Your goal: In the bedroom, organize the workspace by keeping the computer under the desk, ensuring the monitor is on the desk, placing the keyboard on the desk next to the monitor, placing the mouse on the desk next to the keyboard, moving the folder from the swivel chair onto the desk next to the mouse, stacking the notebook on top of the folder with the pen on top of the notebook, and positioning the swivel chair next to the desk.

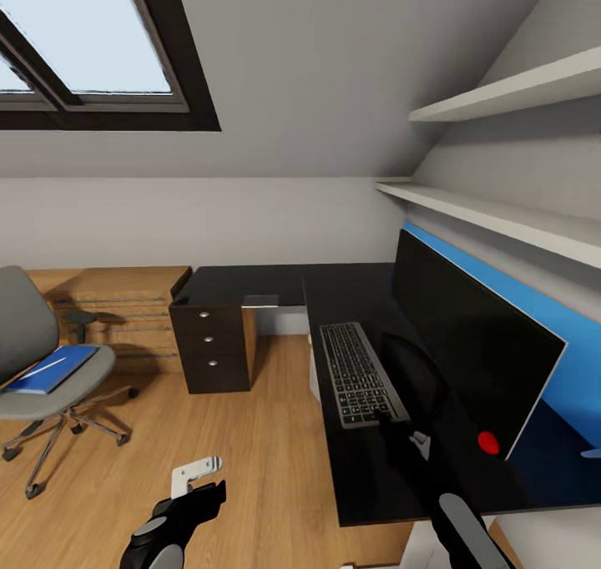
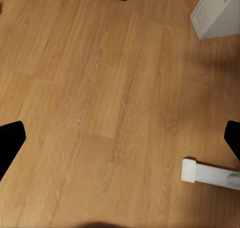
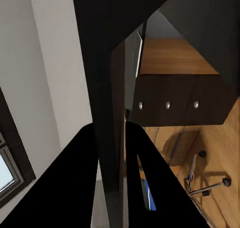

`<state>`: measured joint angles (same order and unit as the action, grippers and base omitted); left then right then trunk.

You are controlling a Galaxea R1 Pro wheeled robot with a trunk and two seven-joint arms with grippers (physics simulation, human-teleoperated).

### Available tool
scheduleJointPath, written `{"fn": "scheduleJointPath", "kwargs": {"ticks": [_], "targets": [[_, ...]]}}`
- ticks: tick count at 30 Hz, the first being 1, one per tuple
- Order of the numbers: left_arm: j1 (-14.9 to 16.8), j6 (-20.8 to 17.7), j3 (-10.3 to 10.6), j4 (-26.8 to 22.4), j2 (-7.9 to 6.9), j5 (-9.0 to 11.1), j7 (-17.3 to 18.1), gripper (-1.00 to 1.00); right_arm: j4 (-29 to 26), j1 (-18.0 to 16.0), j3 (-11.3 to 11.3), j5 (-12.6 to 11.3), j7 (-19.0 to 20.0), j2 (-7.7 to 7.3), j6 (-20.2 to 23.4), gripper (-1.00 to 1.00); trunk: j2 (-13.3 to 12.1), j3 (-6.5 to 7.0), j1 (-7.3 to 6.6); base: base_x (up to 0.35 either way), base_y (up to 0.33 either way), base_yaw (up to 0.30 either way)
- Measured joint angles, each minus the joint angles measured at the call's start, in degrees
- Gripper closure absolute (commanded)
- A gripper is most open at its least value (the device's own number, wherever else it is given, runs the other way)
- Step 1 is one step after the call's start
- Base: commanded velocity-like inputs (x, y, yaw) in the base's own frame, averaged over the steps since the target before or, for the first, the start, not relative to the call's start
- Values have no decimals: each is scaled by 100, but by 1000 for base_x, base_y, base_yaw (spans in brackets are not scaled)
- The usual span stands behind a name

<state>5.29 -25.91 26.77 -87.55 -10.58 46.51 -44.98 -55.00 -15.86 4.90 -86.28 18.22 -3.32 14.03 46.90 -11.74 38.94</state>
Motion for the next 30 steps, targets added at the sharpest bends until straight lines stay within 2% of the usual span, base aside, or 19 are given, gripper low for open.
{"fn": "scheduleJointPath", "kwargs": {"ticks": [13, 23, 30], "targets": [[0, 1, 9, 0, 9, 0, 1, -100, 13, 0, -35, -1, -32, 18, -31, 100, 0, 0, 0, 1, -1, 0], [0, 1, 49, 0, 9, 0, -6, -100, 13, 0, -47, -6, -192, 21, -36, 100, 0, 0, 0, 0, 0, 0], [0, 1, 53, 0, 9, 0, -14, -100, 13, 0, -52, -14, -438, 21, -45, 100, 0, 0, 0, 0, 0, 0]]}}
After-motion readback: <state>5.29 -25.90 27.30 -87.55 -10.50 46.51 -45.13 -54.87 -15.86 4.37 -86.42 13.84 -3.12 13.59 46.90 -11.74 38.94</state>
